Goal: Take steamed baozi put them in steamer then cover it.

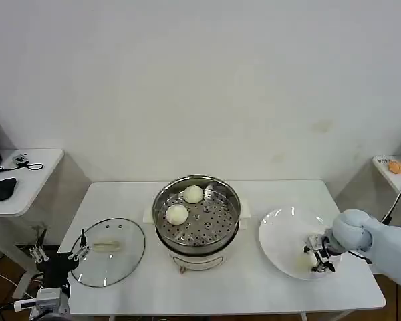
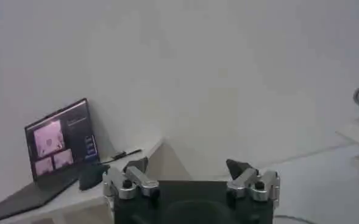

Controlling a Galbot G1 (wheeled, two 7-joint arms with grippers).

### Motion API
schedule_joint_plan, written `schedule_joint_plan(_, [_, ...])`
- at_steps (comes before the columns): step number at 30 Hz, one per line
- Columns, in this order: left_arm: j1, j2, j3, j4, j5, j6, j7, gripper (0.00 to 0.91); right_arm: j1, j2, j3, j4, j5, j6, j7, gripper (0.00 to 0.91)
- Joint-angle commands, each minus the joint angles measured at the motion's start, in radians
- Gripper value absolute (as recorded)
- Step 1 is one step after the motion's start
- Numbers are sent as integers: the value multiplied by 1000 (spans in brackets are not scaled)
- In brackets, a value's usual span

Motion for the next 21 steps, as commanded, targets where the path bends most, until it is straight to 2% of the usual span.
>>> schedule_joint_plan(1, [1,0,-2,-3,-2,0,-1,907,2,0,57,0,5,7,-7,625])
schedule_joint_plan(4, [2,6,-5,-5,-2,1,-1,907,60,1,75,-9,16,27,-34,625])
schedule_joint_plan(8, [1,11,-6,-6,-3,1,0,907,218,3,11,-28,50,59,-72,625])
schedule_joint_plan(12, [-1,16,-10,-3,-7,1,0,907,350,9,5,-42,89,80,-103,625])
schedule_joint_plan(21, [7,18,-13,-8,-9,-1,0,907,646,99,-136,-59,177,76,-117,625])
